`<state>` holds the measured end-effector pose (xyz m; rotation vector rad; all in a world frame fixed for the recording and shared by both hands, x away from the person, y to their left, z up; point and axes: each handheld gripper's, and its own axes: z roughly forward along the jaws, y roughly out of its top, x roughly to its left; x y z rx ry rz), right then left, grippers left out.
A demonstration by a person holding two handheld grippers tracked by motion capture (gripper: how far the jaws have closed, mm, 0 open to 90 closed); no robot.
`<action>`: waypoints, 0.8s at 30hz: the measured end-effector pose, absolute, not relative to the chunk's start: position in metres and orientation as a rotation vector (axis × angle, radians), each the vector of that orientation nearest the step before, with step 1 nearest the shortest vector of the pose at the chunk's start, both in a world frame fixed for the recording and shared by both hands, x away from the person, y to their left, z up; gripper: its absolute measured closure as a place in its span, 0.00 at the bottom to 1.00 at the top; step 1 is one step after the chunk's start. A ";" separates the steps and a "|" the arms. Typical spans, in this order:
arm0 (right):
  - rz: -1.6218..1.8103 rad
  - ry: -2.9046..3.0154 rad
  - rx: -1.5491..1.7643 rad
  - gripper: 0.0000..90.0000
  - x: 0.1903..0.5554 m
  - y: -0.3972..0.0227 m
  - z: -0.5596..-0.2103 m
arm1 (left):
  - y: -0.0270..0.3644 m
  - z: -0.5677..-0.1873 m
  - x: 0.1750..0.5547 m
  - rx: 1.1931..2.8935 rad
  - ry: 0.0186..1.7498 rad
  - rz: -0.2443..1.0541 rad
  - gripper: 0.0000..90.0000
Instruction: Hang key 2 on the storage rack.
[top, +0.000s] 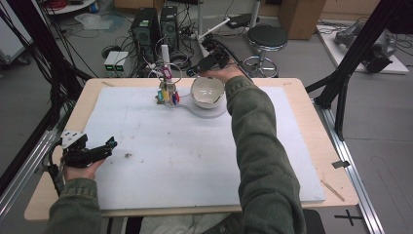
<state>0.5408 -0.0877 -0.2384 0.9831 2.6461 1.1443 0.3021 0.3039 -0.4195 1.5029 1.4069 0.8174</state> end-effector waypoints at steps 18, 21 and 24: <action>1.119 2.551 1.054 0.01 0.514 -0.139 -0.243 | 0.303 -0.419 0.301 1.503 1.410 0.819 0.02; 1.134 2.538 1.071 0.01 0.509 -0.147 -0.243 | 0.303 -0.419 0.301 1.504 1.411 0.819 0.02; 1.129 2.516 1.129 0.01 0.505 -0.157 -0.250 | 0.303 -0.419 0.301 1.509 1.412 0.814 0.02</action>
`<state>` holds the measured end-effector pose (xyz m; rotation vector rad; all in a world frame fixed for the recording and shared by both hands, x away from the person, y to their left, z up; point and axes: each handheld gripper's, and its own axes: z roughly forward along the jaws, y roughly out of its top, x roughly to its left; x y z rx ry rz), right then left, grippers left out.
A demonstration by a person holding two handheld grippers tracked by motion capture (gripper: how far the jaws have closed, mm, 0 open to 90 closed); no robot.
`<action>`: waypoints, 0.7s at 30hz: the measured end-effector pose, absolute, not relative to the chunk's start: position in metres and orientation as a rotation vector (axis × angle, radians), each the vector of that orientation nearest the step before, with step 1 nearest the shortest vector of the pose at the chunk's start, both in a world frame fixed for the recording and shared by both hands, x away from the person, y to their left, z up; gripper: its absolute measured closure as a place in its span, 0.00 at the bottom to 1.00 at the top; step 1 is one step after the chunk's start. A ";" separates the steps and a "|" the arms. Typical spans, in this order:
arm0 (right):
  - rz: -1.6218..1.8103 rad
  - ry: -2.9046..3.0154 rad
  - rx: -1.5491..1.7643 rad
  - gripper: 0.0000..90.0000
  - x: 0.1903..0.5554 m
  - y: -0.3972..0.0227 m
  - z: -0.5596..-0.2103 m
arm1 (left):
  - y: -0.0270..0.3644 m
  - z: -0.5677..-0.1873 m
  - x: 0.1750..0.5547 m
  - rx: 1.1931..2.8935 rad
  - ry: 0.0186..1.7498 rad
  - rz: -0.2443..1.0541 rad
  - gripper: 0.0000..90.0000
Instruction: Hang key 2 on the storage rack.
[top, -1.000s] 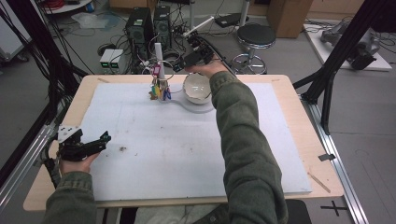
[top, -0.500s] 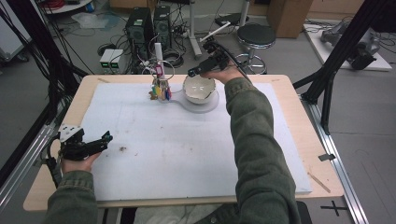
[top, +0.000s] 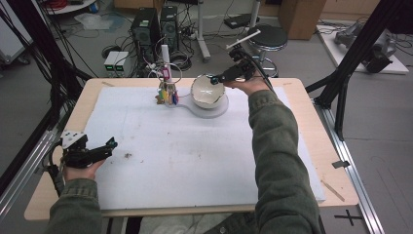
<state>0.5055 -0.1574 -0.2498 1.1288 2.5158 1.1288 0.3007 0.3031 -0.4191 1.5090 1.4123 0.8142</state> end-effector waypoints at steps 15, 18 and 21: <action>1.058 2.442 1.208 0.01 0.482 -0.208 -0.263 | 0.303 -0.419 0.300 1.506 1.412 0.815 0.02; 1.013 2.430 1.237 0.01 0.475 -0.216 -0.267 | 0.303 -0.419 0.300 1.506 1.412 0.814 0.02; 1.048 2.416 1.240 0.01 0.469 -0.223 -0.267 | 0.303 -0.419 0.300 1.504 1.413 0.813 0.02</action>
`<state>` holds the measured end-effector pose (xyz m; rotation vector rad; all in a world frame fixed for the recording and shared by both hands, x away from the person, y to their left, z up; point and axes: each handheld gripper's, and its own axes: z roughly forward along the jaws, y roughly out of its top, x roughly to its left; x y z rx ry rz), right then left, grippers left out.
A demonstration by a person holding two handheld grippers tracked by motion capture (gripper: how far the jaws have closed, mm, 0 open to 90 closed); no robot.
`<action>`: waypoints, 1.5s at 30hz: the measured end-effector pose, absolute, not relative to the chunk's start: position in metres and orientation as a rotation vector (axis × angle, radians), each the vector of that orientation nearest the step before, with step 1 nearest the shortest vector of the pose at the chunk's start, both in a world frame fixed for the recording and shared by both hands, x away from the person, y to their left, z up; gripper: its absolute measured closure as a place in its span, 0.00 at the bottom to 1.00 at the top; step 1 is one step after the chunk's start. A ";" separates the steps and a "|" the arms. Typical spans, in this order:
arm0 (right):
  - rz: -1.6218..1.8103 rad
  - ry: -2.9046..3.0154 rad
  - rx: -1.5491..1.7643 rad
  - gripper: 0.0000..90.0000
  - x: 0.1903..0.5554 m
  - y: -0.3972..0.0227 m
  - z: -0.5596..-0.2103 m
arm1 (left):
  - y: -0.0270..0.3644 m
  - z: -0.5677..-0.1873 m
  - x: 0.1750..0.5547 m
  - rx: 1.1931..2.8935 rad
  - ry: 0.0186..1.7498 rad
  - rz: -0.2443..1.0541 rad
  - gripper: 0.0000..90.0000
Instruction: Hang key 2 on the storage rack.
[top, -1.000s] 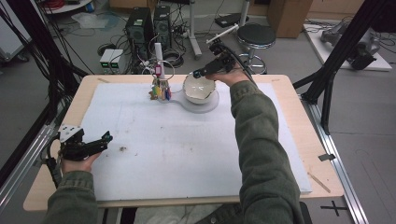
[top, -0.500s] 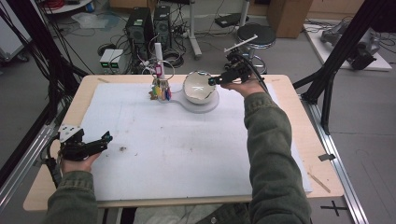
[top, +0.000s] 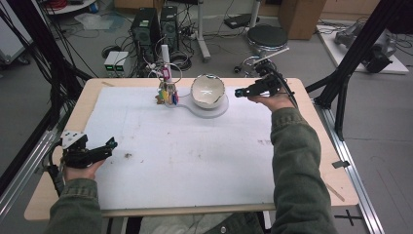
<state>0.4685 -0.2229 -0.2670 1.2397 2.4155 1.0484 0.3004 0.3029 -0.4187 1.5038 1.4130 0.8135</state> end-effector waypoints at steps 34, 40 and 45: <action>0.974 2.229 1.418 0.01 0.395 -0.289 -0.321 | 0.302 -0.419 0.301 1.501 1.416 0.809 0.02; 0.983 2.184 1.444 0.01 0.388 -0.295 -0.332 | 0.302 -0.419 0.301 1.511 1.412 0.811 0.02; 1.001 2.183 1.432 0.01 0.382 -0.295 -0.338 | 0.302 -0.419 0.300 1.507 1.413 0.809 0.02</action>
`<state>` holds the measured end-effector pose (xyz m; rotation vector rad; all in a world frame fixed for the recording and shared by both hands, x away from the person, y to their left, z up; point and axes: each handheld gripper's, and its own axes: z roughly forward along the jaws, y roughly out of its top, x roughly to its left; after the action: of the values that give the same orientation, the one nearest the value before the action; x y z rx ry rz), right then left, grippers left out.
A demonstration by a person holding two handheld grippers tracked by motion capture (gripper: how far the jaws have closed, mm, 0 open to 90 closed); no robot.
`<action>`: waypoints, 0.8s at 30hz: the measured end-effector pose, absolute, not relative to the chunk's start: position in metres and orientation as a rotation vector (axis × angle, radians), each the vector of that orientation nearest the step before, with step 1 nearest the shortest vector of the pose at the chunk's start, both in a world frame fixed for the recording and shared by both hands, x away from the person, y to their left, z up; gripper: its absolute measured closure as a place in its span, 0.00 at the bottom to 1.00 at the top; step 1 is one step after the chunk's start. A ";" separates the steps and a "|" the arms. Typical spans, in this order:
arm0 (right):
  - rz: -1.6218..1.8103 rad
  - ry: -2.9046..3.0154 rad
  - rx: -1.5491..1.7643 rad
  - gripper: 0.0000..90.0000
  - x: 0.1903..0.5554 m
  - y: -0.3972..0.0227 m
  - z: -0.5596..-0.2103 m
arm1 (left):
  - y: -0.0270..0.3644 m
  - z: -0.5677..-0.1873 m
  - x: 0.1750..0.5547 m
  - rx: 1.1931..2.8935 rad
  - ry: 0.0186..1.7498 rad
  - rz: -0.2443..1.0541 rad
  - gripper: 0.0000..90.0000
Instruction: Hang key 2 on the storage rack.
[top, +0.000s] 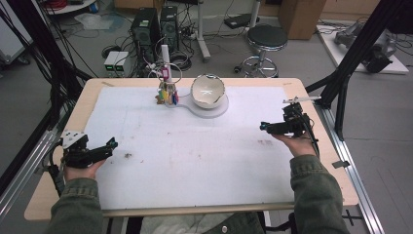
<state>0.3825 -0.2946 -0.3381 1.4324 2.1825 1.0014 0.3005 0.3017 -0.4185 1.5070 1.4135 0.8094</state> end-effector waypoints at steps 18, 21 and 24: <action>1.108 2.028 1.450 0.01 0.352 -0.310 -0.371 | 0.302 -0.419 0.300 1.513 1.412 0.810 0.02; 1.121 2.020 1.408 0.01 0.346 -0.309 -0.380 | 0.302 -0.419 0.301 1.517 1.410 0.810 0.02; 1.142 2.015 1.385 0.01 0.342 -0.309 -0.386 | 0.301 -0.419 0.301 1.520 1.411 0.809 0.02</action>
<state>0.3416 -0.3086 -0.3859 1.3852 2.0151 1.1416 0.3006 0.3011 -0.4190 1.5202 1.4109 0.8089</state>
